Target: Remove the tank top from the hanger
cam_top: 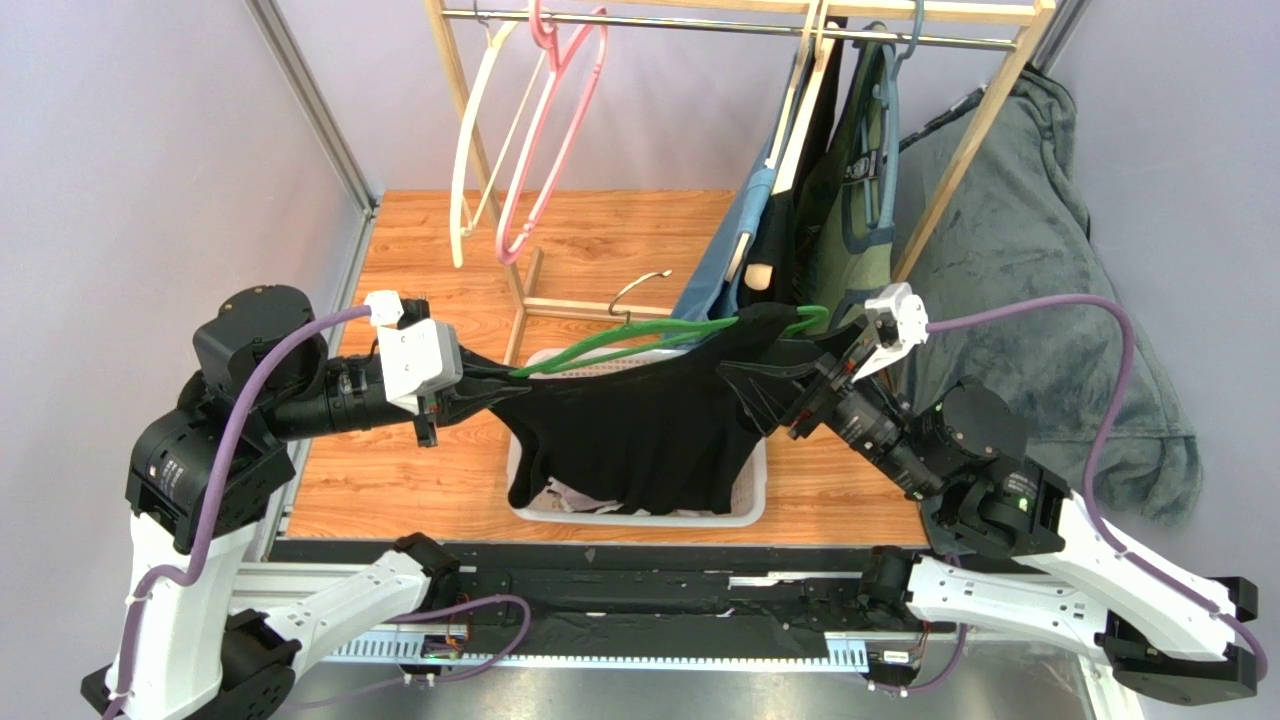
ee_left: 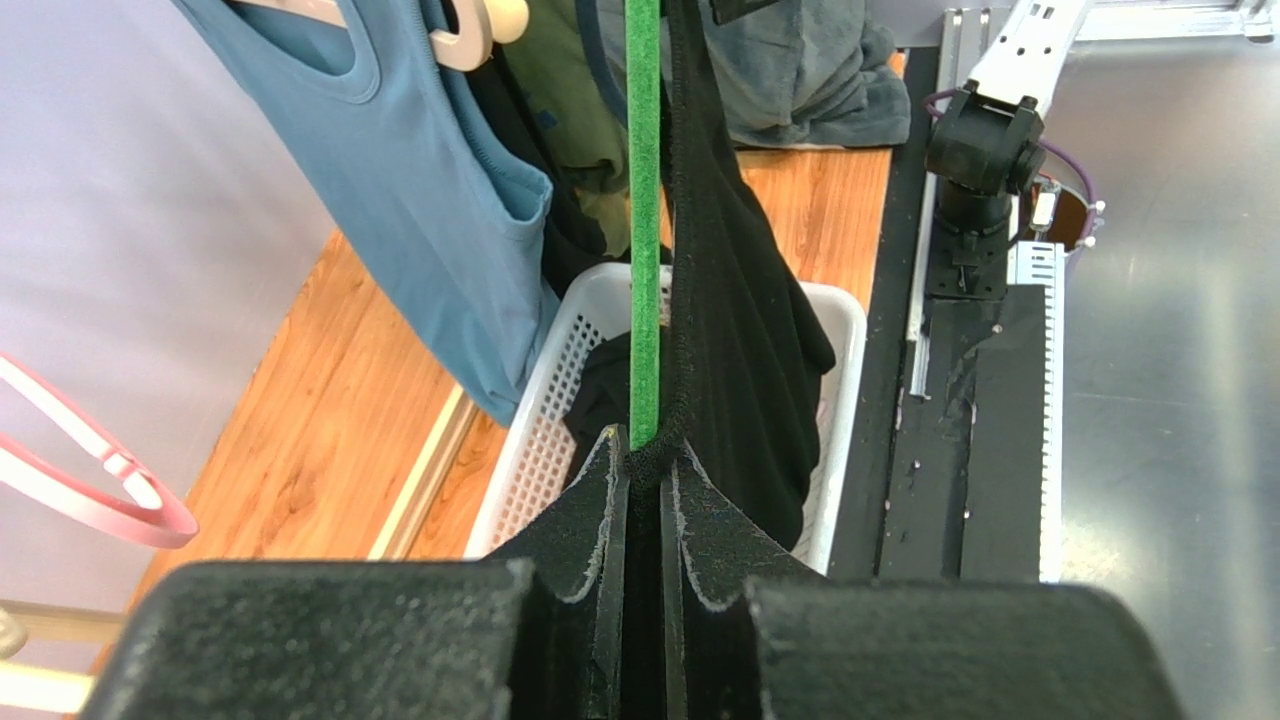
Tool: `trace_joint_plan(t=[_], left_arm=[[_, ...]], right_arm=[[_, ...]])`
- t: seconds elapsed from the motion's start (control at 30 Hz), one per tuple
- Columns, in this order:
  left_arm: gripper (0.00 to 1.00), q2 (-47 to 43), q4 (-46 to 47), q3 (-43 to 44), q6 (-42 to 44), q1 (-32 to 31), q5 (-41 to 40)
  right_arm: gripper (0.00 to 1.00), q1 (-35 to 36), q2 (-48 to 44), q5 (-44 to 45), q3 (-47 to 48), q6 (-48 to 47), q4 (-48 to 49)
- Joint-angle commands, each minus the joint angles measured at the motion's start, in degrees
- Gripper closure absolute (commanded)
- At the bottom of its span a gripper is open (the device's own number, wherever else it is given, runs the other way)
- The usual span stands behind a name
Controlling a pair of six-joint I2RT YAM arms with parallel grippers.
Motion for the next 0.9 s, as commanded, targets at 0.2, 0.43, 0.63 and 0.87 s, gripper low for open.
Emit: trace_joint_plan(t=[0.2, 0.43, 0.63, 0.87], left_arm=[[1.00, 0.0, 2.7, 0.9, -0.6, -0.1, 1.7], [1.00, -0.7, 2.9, -0.9, -0.5, -0.1, -0.2], [1.00, -1.3, 3.0, -2.0, -0.3, 0.0, -1.8], [1.00, -2.5, 2.2, -2.3, 0.3, -0.1, -1.8]], right_arm=[[0.62, -0.2, 1.3, -3.1, 2.6, 2.7, 4.7], [1.00, -0.2, 0.7, -2.8, 4.4, 3.5, 2.1], [1.00, -0.2, -4.4, 5.8, 3.8, 4.0, -1.7], [1.00, -0.1, -12.1, 26.4, 0.1, 4.9, -5.4]])
